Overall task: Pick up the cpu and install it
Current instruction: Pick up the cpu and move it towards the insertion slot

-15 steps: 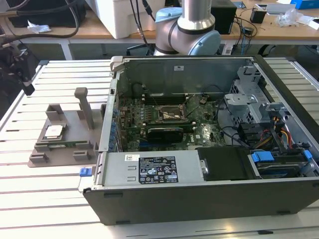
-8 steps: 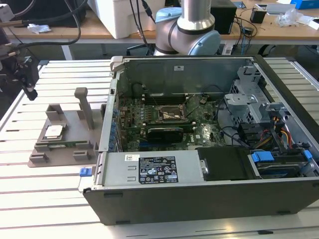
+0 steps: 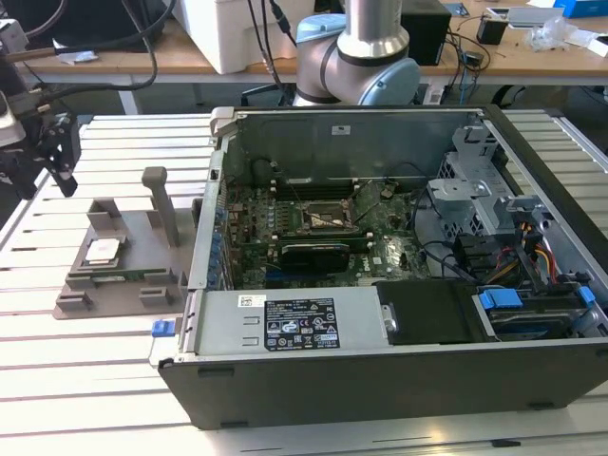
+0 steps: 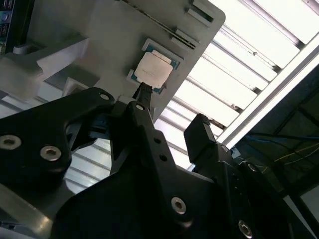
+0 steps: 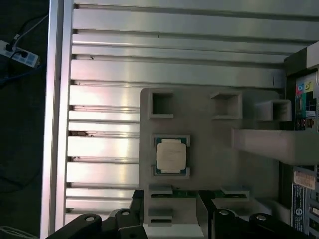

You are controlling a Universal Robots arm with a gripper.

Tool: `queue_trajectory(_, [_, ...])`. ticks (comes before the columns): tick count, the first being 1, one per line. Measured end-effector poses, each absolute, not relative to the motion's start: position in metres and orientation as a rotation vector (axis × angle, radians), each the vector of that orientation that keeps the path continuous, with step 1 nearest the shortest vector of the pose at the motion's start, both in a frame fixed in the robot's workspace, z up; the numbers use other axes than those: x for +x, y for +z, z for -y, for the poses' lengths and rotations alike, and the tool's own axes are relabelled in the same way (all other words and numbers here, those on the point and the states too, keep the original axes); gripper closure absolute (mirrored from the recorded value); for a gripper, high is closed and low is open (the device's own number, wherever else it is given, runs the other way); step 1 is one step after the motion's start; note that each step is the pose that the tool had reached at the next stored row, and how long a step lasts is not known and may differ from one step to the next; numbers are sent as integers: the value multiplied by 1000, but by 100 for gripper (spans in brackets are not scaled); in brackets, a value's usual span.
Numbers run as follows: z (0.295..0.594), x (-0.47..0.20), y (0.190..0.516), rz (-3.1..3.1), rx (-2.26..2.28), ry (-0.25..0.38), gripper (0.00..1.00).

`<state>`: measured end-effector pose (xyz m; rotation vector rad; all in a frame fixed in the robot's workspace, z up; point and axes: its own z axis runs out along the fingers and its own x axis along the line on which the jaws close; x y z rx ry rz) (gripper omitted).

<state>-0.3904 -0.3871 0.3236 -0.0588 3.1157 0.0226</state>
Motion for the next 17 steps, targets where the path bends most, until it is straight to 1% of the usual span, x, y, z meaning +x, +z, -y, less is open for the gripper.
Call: queue_trajectory(17, [379, -384, 276, -3116, -83, 23, 46])
